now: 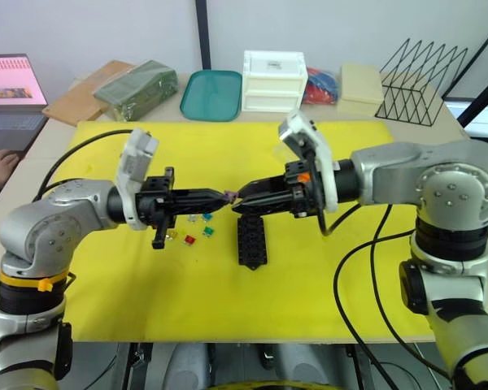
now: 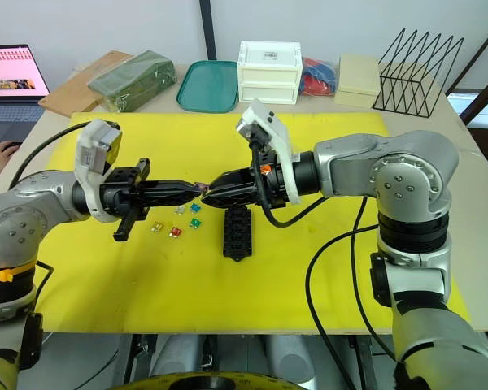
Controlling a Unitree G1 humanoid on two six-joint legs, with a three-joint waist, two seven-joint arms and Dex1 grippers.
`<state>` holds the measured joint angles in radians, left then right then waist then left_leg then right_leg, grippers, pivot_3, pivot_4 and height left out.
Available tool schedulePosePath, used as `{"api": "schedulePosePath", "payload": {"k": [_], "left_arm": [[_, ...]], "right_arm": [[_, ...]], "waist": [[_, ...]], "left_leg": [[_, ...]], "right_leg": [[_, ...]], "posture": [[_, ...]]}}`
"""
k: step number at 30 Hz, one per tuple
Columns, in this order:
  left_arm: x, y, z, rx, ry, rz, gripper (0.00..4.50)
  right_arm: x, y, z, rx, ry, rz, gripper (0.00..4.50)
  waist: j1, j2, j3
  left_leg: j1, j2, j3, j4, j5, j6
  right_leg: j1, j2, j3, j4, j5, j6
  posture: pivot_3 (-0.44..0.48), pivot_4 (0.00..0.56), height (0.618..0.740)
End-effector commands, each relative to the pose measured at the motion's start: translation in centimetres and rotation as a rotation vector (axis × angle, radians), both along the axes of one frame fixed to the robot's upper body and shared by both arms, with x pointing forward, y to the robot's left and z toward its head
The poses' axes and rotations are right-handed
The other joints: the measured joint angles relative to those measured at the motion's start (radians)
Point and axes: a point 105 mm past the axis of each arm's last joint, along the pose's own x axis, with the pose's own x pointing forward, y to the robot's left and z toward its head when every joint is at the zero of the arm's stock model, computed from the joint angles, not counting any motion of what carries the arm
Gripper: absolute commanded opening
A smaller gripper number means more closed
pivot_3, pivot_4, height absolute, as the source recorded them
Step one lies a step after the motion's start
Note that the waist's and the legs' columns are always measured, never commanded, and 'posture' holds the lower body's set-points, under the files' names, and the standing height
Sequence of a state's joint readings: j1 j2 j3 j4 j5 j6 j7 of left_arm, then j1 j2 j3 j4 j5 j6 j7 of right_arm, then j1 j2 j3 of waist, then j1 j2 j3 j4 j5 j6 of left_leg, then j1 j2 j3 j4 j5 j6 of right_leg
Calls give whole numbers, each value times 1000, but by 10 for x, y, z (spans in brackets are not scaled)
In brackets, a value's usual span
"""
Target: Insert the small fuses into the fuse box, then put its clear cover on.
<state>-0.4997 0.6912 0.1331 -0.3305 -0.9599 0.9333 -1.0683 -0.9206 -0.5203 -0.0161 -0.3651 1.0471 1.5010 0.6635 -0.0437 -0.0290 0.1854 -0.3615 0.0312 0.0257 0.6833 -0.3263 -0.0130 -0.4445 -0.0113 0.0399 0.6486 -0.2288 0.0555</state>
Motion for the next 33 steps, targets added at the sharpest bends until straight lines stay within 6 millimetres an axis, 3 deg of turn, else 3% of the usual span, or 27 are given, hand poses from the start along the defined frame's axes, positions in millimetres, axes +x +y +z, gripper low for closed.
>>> {"api": "schedulePosePath", "payload": {"k": [1,11,22,33], "left_arm": [[-7,-9,9,-3,-39,-35,0],[-7,-10,2,12,-21,-32,0],[-5,2,-7,15,-21,-18,0],[-5,4,-10,7,-28,-22,0]], "right_arm": [[-3,3,14,34,-38,25,1554],[-2,-1,19,44,-34,25,1554],[-2,-9,13,5,-30,14,1554],[-2,-4,6,-1,-18,20,1554]], "waist": [[0,0,0],[0,0,0],[0,0,0],[0,0,0]], "left_leg": [[0,0,0,0,0,0],[0,0,0,0,0,0],[-1,0,0,0,0,0],[-3,0,0,0,0,0]], "right_leg": [[0,0,0,0,0,0],[0,0,0,-1,0,0],[0,0,0,-1,0,0],[-2,0,0,-2,0,0]], "posture": [[0,150,740],[0,150,740],[0,150,740],[0,150,740]]}}
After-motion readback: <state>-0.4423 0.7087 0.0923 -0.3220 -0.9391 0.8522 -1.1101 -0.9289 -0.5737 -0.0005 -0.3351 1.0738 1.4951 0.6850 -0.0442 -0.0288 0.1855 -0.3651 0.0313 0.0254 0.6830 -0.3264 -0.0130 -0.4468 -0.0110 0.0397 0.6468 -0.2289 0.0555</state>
